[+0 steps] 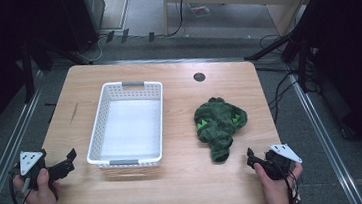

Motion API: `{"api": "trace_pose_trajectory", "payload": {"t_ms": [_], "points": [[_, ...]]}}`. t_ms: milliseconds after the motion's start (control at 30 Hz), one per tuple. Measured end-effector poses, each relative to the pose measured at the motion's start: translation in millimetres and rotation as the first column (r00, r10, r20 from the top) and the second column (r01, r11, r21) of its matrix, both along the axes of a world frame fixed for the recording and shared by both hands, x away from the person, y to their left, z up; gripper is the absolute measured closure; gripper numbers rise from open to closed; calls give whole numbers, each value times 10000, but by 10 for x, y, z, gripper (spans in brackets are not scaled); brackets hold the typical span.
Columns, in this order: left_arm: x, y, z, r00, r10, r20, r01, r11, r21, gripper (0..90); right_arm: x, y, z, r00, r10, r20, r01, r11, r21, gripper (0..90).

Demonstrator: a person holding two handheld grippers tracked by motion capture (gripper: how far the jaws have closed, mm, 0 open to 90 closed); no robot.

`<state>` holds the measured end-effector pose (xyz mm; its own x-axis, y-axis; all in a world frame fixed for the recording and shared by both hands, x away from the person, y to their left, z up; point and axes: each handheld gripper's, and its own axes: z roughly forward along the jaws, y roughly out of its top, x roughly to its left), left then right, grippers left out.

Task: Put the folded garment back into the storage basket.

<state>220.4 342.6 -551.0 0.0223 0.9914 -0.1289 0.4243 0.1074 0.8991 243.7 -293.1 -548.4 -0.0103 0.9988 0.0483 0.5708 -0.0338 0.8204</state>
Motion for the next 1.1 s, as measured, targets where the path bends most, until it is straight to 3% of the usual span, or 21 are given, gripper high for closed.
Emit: {"api": "trace_pose_trajectory", "payload": {"t_ms": [100,233,267,500,833,1100], "points": [[-10,0,1,10000,18,88,-18,10000,23,1,-33,6,9,9991,19,432,-19,10000,-13,133],[-21,-4,0,9993,154,333,-154,9999,-18,1,-56,21,46,9979,134,629,-142,9998,123,132],[-25,-7,-1,9991,192,384,-191,9998,-28,1,-63,44,104,9964,232,817,-270,9986,454,130],[-30,-32,0,9986,294,432,-303,9993,209,1,-26,239,374,9919,463,1179,-489,9986,193,111],[-37,-64,1,9980,251,575,-283,9981,543,1,171,554,747,9883,900,1230,-953,9947,381,76],[-42,-66,2,9980,175,603,-208,9983,553,1,382,732,872,9887,1251,822,-1293,9904,489,34]]}}
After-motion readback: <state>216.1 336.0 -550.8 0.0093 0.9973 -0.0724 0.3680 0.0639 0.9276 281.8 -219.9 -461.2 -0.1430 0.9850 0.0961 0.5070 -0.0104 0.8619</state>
